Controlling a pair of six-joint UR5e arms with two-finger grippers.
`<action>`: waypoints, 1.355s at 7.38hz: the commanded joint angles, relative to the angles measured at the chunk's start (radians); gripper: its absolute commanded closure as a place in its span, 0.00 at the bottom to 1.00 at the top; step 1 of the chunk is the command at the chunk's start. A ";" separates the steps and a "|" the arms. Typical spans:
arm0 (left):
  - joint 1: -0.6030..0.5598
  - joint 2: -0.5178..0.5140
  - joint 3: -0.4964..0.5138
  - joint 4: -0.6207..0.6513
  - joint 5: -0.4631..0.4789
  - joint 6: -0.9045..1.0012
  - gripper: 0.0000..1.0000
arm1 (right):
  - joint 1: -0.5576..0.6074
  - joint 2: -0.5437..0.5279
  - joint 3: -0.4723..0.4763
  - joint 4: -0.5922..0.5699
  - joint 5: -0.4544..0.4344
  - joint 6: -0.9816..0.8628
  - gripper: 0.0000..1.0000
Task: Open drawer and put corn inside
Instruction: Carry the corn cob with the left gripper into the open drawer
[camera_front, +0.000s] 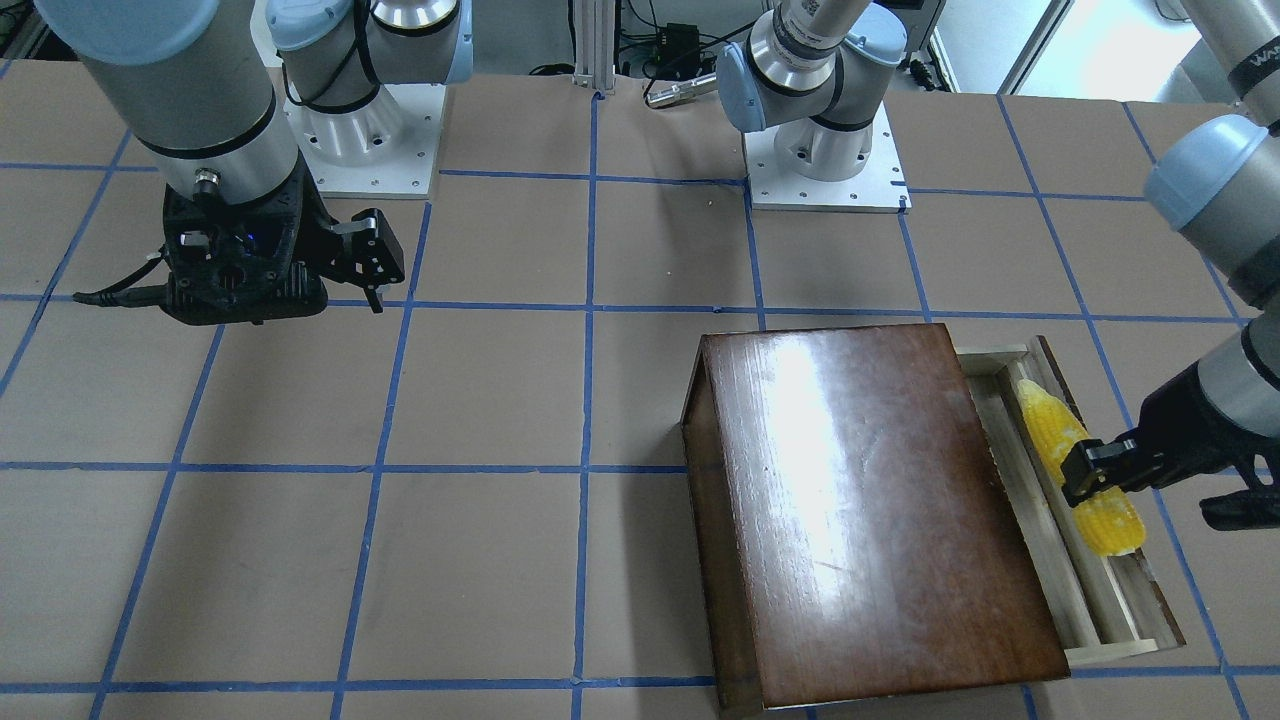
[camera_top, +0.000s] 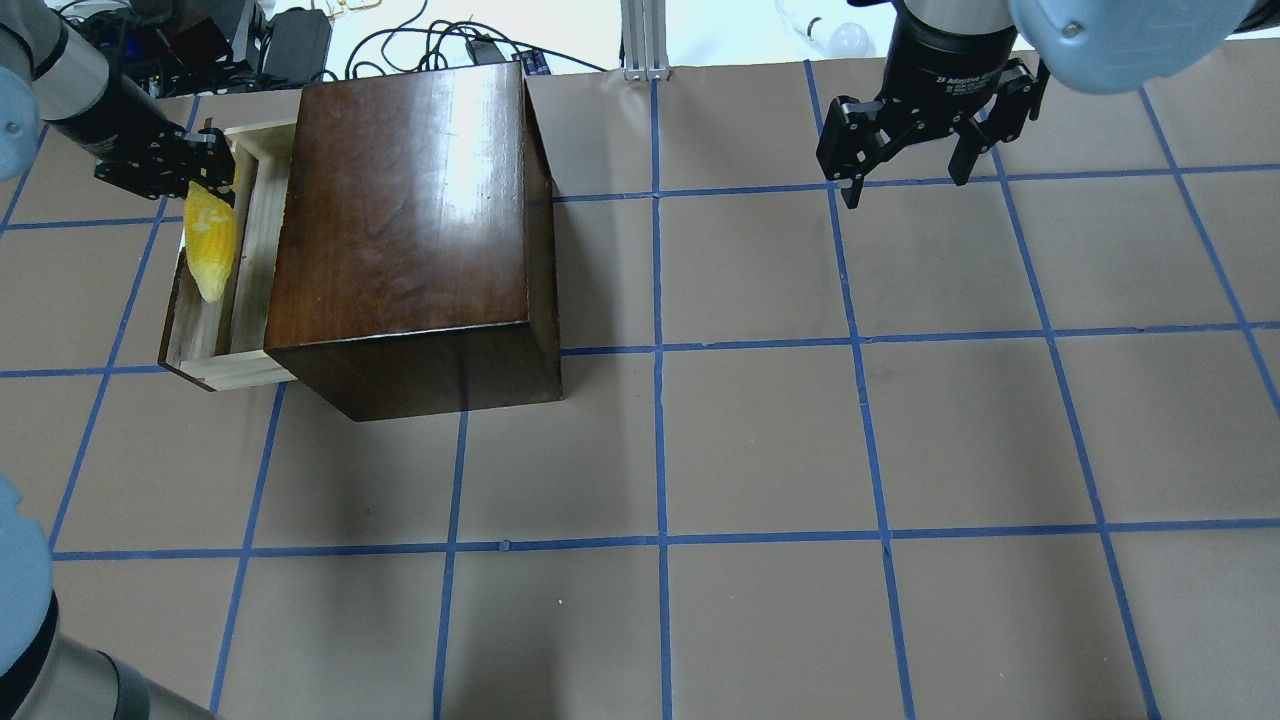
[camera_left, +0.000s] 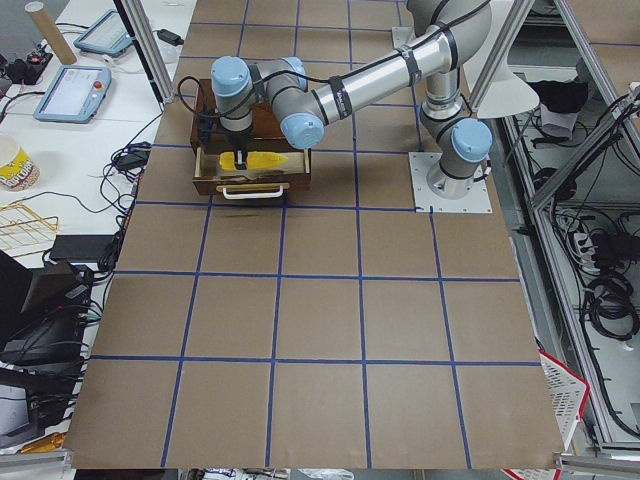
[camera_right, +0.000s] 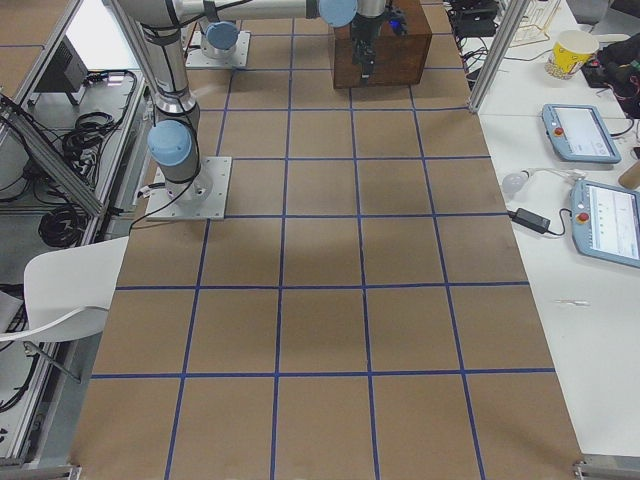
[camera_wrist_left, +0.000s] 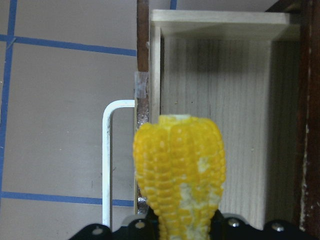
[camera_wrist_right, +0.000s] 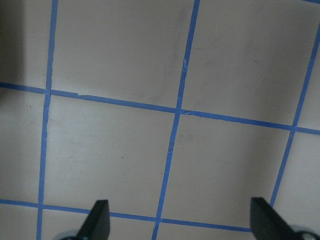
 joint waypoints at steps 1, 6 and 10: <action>-0.021 -0.007 -0.004 0.002 0.001 0.011 1.00 | 0.000 0.000 0.000 0.002 0.000 0.001 0.00; -0.017 -0.010 -0.009 0.001 0.003 0.014 0.04 | 0.000 0.000 0.000 0.000 0.000 -0.001 0.00; -0.038 0.028 0.002 -0.028 0.003 0.023 0.00 | 0.000 0.000 0.000 0.002 0.000 0.001 0.00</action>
